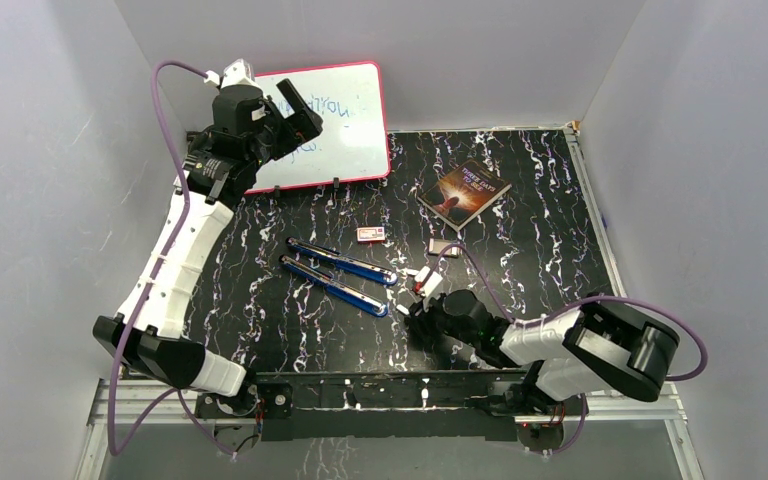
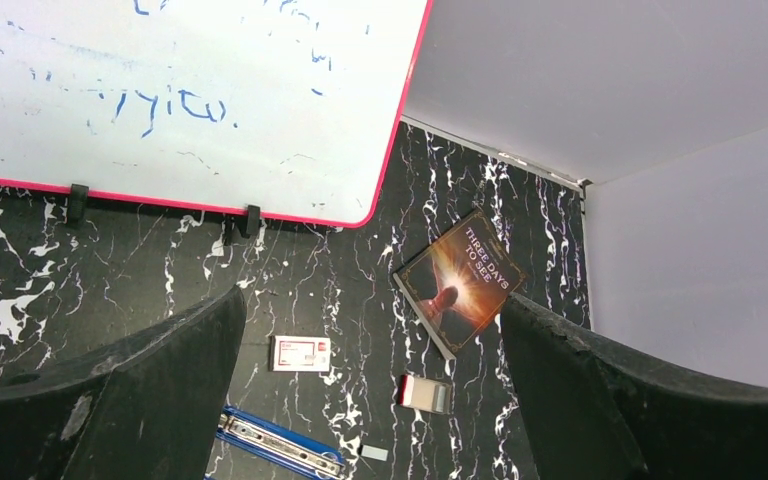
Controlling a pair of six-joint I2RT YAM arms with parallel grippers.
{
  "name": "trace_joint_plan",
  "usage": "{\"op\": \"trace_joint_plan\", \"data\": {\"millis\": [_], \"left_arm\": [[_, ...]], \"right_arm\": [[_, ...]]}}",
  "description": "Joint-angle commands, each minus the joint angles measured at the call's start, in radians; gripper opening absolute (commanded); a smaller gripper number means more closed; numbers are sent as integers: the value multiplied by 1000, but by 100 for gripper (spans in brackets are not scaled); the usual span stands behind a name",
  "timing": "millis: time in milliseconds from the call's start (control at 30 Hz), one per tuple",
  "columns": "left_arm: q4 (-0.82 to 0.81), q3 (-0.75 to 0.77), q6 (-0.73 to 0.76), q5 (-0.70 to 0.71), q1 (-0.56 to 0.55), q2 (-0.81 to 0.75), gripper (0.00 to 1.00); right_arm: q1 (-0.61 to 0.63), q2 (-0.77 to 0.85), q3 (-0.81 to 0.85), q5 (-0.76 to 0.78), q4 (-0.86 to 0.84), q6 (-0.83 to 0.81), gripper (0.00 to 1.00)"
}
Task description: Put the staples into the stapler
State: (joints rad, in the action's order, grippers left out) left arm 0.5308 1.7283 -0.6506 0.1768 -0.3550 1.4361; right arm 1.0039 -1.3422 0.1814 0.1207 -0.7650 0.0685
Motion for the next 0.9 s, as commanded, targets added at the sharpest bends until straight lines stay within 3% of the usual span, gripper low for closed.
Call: {"op": "trace_joint_plan", "data": {"millis": [0,267,633,867], "left_arm": [[-13,2,5,10,6,-38,98],[-30,-18,13,17,5,-63,98],[-46,-39,22,38,7,-93,98],[-58,-49,20,40,6,-100,98]], "right_arm": [[6,-38,17,-15,19,-20,46],[5,-66,27,-34,16,-26,37],[5,-63,43,-59,39,-30,11],[4,59,44,-43,93,-19,2]]}}
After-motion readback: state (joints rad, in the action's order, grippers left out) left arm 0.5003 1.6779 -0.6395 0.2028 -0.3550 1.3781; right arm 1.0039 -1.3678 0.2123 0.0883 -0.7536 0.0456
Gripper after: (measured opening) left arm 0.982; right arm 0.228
